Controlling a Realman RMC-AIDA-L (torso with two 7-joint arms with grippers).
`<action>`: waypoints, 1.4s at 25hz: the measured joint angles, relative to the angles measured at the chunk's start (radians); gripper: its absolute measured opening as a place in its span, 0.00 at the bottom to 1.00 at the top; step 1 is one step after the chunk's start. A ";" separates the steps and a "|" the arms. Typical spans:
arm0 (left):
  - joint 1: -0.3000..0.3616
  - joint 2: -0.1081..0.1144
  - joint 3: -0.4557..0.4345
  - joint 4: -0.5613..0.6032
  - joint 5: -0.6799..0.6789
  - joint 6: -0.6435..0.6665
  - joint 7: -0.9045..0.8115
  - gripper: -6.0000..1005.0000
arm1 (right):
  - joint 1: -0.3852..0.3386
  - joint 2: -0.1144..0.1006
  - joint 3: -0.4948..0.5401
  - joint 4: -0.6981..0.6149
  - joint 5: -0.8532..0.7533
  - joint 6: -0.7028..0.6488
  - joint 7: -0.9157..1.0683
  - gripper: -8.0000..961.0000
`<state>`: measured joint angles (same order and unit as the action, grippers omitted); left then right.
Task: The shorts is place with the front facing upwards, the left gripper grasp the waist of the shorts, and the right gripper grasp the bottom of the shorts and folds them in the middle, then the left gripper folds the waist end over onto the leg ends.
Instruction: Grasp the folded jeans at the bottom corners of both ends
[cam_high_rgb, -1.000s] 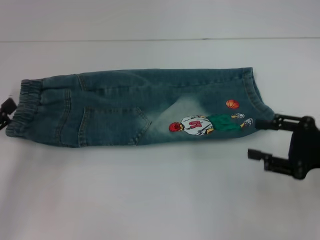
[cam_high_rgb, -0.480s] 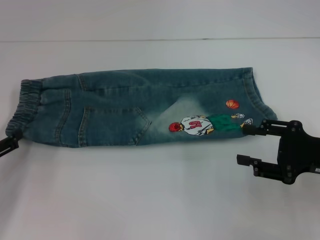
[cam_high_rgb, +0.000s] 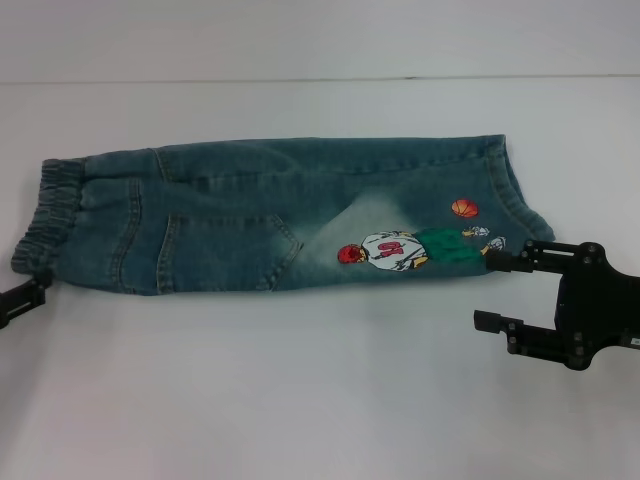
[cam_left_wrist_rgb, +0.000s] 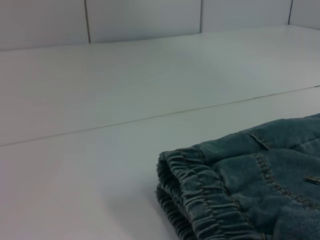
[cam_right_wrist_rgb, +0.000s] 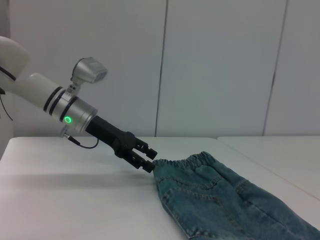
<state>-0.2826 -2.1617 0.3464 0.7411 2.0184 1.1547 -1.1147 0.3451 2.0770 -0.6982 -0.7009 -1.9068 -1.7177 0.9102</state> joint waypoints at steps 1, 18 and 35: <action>-0.001 0.000 0.003 -0.003 0.000 0.000 0.006 0.88 | 0.000 0.000 0.000 0.000 0.000 0.001 0.000 0.68; -0.020 0.000 0.049 -0.035 0.027 -0.034 0.017 0.82 | -0.006 0.006 0.005 -0.006 0.000 -0.003 0.007 0.68; -0.011 0.000 0.037 -0.030 0.005 0.007 0.043 0.23 | -0.003 0.006 0.015 -0.007 0.006 -0.001 0.009 0.68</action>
<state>-0.2938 -2.1613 0.3837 0.7114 2.0231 1.1618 -1.0714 0.3417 2.0832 -0.6828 -0.7084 -1.9008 -1.7188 0.9189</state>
